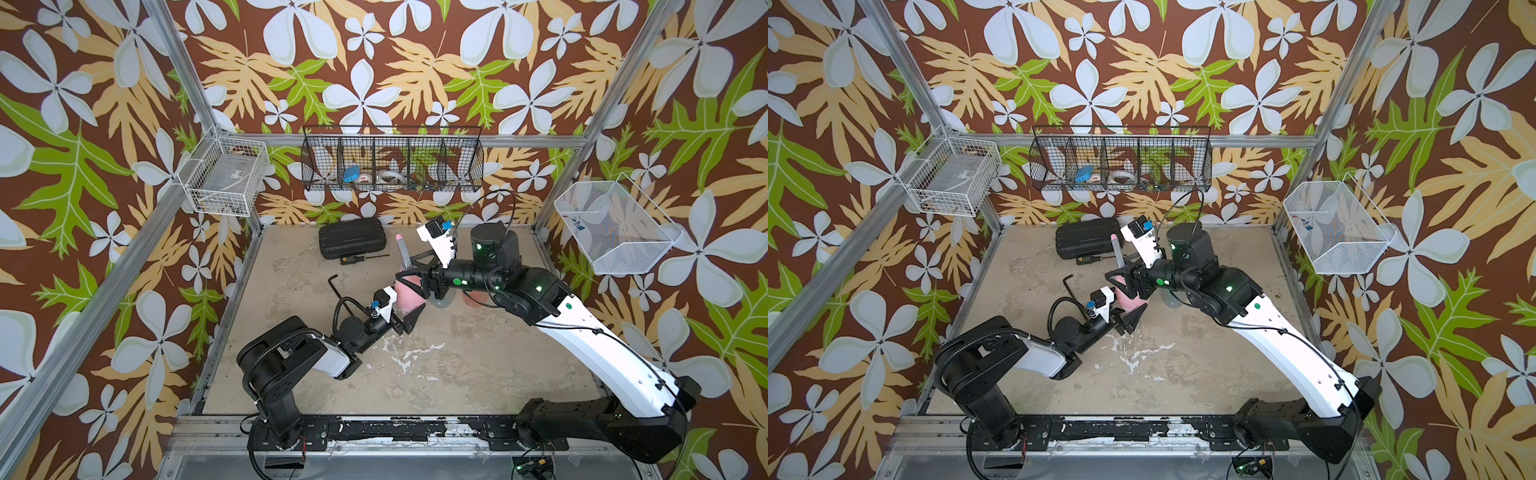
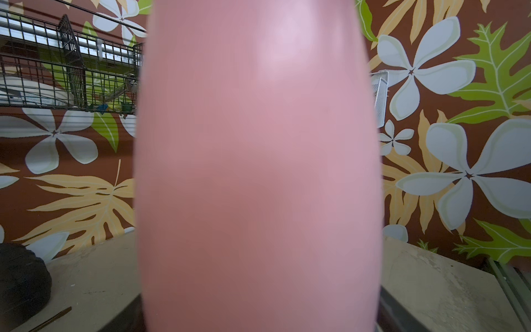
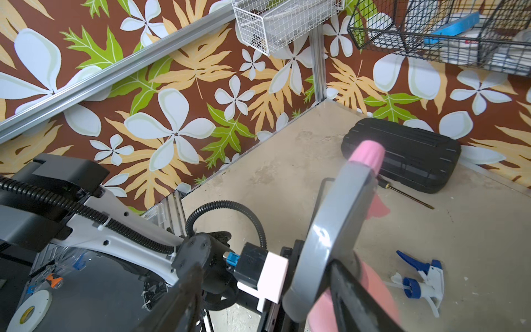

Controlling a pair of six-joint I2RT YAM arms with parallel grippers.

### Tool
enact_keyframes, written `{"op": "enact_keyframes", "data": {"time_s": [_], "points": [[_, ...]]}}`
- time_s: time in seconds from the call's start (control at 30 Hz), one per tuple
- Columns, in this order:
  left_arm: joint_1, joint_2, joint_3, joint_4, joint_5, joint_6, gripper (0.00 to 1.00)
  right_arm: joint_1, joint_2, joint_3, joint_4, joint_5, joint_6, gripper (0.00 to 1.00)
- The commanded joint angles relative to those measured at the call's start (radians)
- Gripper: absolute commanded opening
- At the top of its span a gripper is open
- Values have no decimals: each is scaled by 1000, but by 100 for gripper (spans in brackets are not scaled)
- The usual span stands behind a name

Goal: Attach spray nozzles to spray bottles
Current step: Screw the spray nozzle on the spray bottle.

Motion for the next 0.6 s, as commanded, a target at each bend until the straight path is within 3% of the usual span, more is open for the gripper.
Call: {"op": "enact_keyframes", "data": {"time_s": [0.0, 0.2, 0.43, 0.57], "points": [[-2, -14, 6, 63, 28, 32, 59, 23, 44, 27, 30, 24, 23, 68], [-1, -31, 1, 41, 26, 48, 59, 35, 39, 35, 12, 119, 20, 67], [-1, -30, -10, 16, 31, 48, 59, 34, -25, 16, -35, 494, -11, 65], [0, -49, -28, 1, 50, 40, 59, 16, -30, 32, -63, 455, -60, 61]]}}
